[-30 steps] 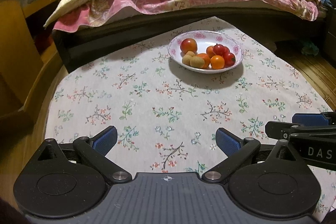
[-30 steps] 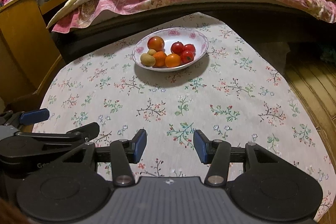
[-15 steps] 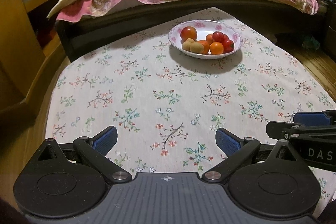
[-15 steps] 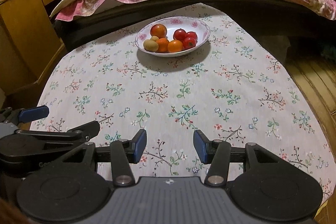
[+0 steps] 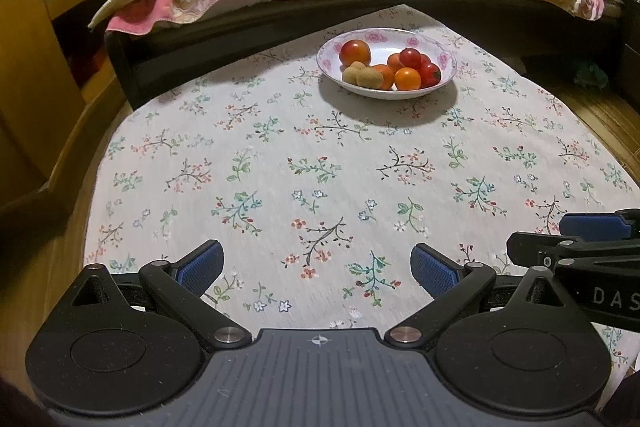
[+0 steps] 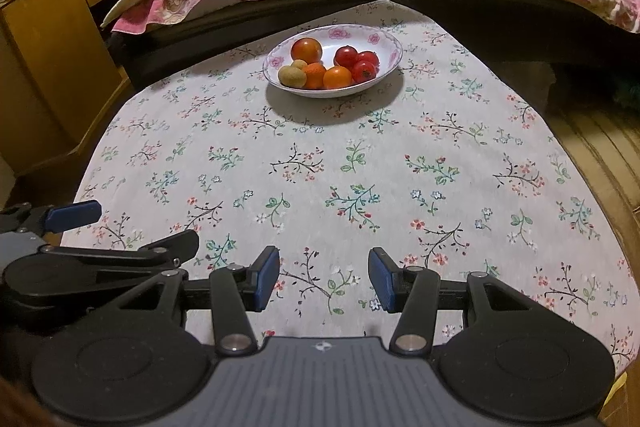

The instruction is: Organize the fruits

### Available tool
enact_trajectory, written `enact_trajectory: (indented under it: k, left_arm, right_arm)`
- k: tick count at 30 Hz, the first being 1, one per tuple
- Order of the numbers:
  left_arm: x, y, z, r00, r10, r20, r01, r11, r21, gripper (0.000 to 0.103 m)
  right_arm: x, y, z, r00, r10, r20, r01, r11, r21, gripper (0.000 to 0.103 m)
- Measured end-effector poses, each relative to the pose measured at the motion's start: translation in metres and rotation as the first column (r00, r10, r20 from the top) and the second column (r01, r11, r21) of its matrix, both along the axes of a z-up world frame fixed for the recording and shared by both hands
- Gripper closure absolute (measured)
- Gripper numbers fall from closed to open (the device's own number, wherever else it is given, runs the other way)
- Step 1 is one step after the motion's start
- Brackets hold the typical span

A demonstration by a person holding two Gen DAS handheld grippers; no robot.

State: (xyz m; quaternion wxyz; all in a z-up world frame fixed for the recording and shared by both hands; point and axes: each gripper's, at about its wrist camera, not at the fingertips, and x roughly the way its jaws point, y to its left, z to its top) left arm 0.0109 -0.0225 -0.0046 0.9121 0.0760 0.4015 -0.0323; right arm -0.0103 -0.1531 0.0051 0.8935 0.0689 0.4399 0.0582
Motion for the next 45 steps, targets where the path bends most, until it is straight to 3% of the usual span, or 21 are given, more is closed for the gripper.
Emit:
enact_trajectory:
  k: [45]
  left_arm:
    - [-0.0096, 0.003, -0.0053, 1.0, 0.007, -0.016, -0.007, 1.0, 0.002, 0.002]
  right_arm:
    - [-0.0095, 0.0041, -0.0002, 1.0, 0.021, -0.008, -0.021, 1.0, 0.008, 0.052]
